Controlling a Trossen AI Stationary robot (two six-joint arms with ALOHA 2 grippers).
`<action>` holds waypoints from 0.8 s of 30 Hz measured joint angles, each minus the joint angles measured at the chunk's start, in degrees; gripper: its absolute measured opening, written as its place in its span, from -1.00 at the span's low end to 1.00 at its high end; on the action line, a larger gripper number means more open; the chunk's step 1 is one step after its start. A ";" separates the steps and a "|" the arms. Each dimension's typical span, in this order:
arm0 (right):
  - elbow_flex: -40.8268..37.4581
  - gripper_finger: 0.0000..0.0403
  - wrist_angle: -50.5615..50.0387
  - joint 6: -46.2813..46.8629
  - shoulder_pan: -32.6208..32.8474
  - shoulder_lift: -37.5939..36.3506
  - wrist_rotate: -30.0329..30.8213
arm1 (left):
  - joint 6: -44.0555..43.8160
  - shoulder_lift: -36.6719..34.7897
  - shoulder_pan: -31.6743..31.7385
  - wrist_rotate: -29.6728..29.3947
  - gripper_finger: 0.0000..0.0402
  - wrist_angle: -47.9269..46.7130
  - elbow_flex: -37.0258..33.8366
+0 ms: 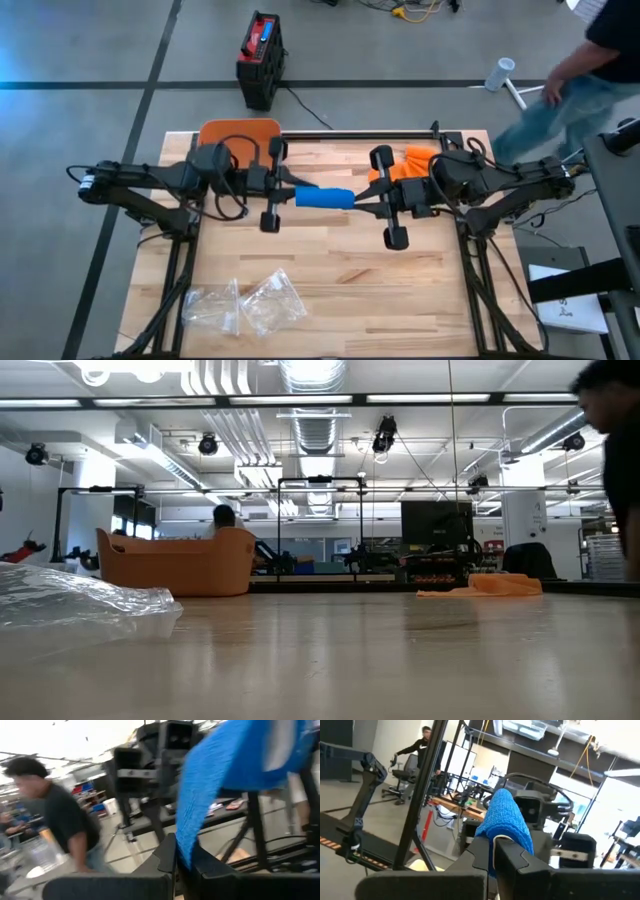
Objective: Roll bandage
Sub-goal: Roll the blue bandage
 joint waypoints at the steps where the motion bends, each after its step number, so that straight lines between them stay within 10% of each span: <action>1: 0.00 -0.99 0.17 -0.75 0.00 0.00 -0.02 | -0.41 0.02 -0.34 0.79 -1.00 0.00 0.00; 24: 0.02 -0.99 2.94 4.24 0.00 0.46 0.56 | -0.22 1.92 -2.74 -0.15 -1.00 3.97 -0.11</action>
